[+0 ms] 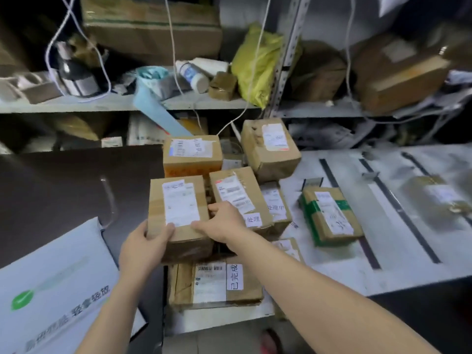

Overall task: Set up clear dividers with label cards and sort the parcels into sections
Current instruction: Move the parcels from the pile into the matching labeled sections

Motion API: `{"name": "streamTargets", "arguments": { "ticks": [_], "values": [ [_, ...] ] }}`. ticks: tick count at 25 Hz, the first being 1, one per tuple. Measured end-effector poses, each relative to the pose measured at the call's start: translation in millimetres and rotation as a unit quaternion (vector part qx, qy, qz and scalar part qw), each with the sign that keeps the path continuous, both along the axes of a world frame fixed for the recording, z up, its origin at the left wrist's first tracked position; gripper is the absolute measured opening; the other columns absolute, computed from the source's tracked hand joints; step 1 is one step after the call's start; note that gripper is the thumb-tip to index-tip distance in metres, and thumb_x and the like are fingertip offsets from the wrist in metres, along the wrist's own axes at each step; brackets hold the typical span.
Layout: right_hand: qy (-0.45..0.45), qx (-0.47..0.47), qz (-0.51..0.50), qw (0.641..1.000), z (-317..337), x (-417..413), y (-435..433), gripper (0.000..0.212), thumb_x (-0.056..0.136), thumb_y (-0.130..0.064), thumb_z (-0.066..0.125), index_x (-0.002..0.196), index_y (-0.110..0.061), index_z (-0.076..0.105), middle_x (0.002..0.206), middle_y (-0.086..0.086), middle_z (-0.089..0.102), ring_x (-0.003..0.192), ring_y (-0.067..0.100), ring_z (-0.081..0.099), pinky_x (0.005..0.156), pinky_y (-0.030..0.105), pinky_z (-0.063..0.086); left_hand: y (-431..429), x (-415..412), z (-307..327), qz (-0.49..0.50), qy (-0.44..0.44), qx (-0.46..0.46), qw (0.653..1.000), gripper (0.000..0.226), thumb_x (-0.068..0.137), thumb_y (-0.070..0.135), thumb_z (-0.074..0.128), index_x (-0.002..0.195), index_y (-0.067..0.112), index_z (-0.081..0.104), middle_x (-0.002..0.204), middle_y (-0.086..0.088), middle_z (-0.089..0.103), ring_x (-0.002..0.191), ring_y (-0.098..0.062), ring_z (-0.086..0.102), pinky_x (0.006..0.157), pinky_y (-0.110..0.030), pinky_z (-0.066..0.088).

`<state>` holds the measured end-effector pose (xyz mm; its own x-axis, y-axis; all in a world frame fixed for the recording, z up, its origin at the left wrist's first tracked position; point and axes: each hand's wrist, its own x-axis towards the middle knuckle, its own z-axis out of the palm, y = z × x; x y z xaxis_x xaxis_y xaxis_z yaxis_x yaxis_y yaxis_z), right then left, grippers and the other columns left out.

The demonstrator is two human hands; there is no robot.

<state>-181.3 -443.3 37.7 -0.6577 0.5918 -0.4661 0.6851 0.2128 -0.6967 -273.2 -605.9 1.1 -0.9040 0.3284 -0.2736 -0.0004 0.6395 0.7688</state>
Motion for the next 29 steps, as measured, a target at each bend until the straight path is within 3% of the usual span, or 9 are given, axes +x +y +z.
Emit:
{"name": "streamTargets", "arguments": {
  "ticks": [6, 12, 15, 19, 22, 29],
  "values": [
    [0.122, -0.01, -0.038, 0.992, 35, 27, -12, 0.065, 0.067, -0.054, 0.081, 0.127, -0.033, 0.068, 0.117, -0.016, 0.073, 0.107, 0.01, 0.067, 0.096, 0.041, 0.056, -15, 17, 66, -0.014, 0.125, 0.017, 0.992, 0.026, 0.087, 0.063, 0.065, 0.105, 0.043, 0.067, 0.093, 0.006, 0.072, 0.09, -0.024, 0.064, 0.075, -0.042, 0.053],
    [0.181, 0.071, -0.074, 0.978, 84, 139, 35, 0.047, 0.081, -0.042, 0.08, 0.125, -0.028, 0.071, 0.097, -0.026, 0.065, 0.101, 0.006, 0.061, 0.095, 0.035, 0.053, 40, 111, 100, -0.065, 0.138, 0.086, 0.985, 0.029, 0.087, 0.063, 0.066, 0.11, 0.044, 0.07, 0.097, 0.015, 0.073, 0.097, -0.014, 0.066, 0.084, -0.04, 0.053],
    [0.179, 0.062, -0.108, 0.976, 72, 218, 72, 0.041, 0.079, -0.04, 0.082, 0.118, -0.031, 0.074, 0.106, -0.018, 0.075, 0.101, 0.007, 0.068, 0.092, 0.04, 0.058, 84, 180, 84, -0.11, 0.121, 0.089, 0.982, 0.034, 0.088, 0.06, 0.068, 0.114, 0.037, 0.072, 0.098, 0.015, 0.073, 0.095, -0.012, 0.065, 0.077, -0.033, 0.049],
    [0.166, 0.035, -0.146, 0.975, 41, 327, 120, 0.042, 0.079, -0.038, 0.083, 0.12, -0.031, 0.074, 0.108, -0.018, 0.074, 0.099, 0.008, 0.07, 0.085, 0.04, 0.062, 139, 281, 49, -0.133, 0.112, 0.068, 0.982, 0.041, 0.085, 0.063, 0.067, 0.116, 0.036, 0.072, 0.102, 0.013, 0.074, 0.1, -0.014, 0.067, 0.083, -0.032, 0.051],
    [0.131, 0.032, -0.139, 0.981, 16, 394, 150, 0.04, 0.082, -0.039, 0.081, 0.121, -0.035, 0.071, 0.108, -0.022, 0.068, 0.099, 0.005, 0.064, 0.088, 0.034, 0.059, 169, 347, 21, -0.139, 0.079, 0.054, 0.986, 0.043, 0.086, 0.062, 0.067, 0.119, 0.036, 0.072, 0.105, 0.015, 0.075, 0.101, -0.011, 0.068, 0.083, -0.031, 0.052],
    [0.056, 0.009, -0.14, 0.989, -57, 463, 183, 0.042, 0.08, -0.04, 0.08, 0.121, -0.035, 0.072, 0.11, -0.019, 0.071, 0.106, 0.011, 0.065, 0.092, 0.038, 0.058, 201, 420, -49, -0.157, 0.002, 0.026, 0.987, 0.042, 0.086, 0.06, 0.069, 0.119, 0.034, 0.071, 0.103, 0.017, 0.075, 0.099, -0.008, 0.068, 0.081, -0.03, 0.053]
  ]
}}
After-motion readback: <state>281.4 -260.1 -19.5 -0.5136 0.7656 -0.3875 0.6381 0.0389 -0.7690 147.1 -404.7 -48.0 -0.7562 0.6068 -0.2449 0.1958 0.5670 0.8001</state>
